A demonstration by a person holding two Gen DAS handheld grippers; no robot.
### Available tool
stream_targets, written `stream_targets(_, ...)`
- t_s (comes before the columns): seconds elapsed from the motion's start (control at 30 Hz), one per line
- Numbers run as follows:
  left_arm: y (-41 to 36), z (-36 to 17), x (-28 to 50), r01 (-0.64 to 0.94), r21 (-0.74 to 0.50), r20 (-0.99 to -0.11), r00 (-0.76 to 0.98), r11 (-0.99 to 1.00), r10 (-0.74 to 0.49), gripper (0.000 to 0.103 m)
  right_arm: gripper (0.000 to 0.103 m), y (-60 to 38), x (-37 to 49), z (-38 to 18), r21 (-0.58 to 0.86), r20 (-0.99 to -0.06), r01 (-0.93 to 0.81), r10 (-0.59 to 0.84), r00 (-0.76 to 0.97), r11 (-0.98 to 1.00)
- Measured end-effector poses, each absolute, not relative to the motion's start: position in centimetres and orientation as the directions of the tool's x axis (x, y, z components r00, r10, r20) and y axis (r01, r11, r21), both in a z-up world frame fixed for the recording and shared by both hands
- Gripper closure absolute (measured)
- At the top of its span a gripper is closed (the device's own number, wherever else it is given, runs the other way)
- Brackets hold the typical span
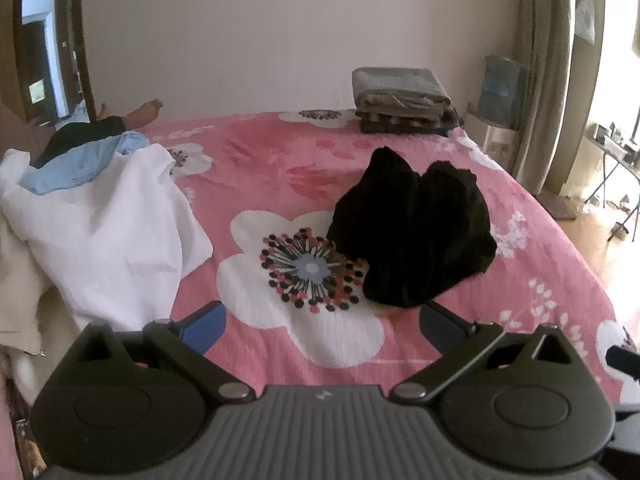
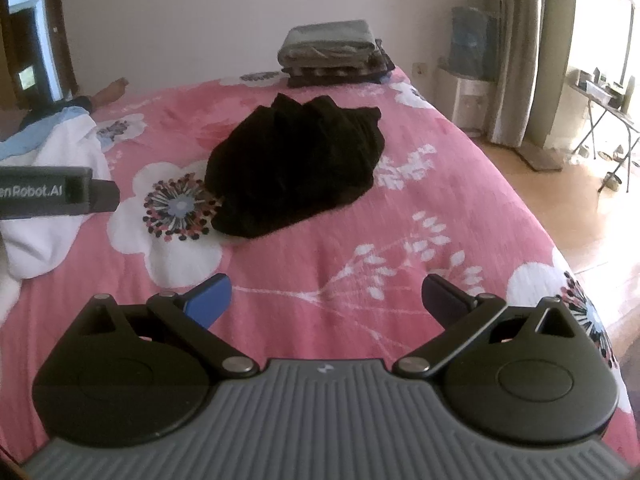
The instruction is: Fold clothes
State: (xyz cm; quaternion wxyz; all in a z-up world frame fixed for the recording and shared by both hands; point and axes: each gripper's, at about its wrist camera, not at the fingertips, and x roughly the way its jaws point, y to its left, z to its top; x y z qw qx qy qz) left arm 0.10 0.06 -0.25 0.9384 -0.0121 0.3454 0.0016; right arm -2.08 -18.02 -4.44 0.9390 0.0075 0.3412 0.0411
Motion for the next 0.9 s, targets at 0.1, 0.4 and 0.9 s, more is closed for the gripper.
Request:
stream_targets(0.1, 0.2, -0.6, 0.2, -0.013, -0.018, -0.659, 0.752, 1.000, -0.002, 0.000, 0.001, -17.6, -1.7, -4.0, 0.037, -0.644, -0.074, 0.080, 0.761, 0.997)
stream_targets(0.4, 0.4, -1.6, 0.7, -0.017, -0.008, -0.690, 0.724, 1.000, 0.007, 0.000, 0.001, -18.6, -1.9, -5.3, 0.015, -0.666, -0.071, 0.063, 0.744, 0.997)
stream_targets(0.9, 0.7, -1.6, 0.6, -0.062, -0.009, -0.695, 0.718, 0.998, 0.039, 0.000, 0.001, -18.0, -1.0, -4.3, -0.027, -0.697, -0.015, -0.009, 0.717, 1.000)
